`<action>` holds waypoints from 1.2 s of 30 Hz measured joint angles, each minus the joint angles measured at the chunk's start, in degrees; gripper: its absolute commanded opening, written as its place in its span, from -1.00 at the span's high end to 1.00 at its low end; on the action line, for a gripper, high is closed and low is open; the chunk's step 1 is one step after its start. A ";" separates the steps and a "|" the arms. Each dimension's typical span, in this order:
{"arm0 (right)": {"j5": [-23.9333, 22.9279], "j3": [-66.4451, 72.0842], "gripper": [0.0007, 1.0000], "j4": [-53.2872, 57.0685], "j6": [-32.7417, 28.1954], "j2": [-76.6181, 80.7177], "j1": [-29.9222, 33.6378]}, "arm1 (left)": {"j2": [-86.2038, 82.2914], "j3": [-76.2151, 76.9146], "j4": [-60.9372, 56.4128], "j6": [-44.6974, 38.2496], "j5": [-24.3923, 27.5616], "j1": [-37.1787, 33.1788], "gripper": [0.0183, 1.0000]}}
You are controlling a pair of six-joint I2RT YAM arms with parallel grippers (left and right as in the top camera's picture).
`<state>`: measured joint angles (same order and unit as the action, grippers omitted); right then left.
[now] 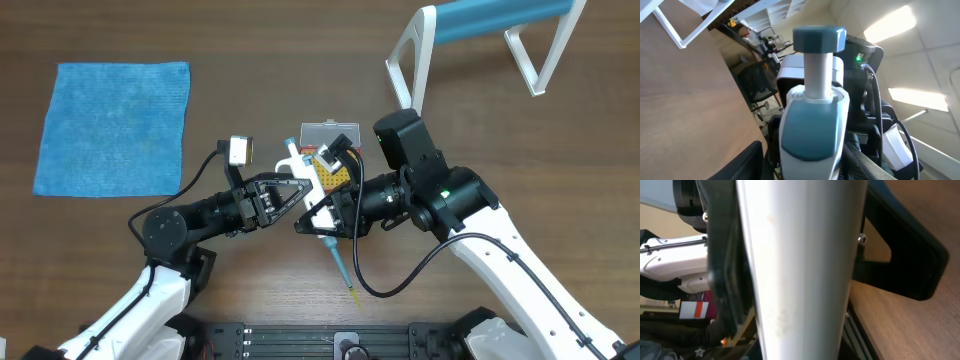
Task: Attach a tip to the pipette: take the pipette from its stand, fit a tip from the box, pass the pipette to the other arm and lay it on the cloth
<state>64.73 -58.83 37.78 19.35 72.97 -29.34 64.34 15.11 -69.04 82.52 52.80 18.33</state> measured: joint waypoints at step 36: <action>-4.81 -0.17 -0.50 3.08 -0.90 0.42 -1.09 | -0.04 0.63 0.17 -0.28 -1.11 0.00 0.98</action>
<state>59.92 -59.00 40.86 18.46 73.38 -30.44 64.29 15.75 -68.86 82.24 51.68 18.33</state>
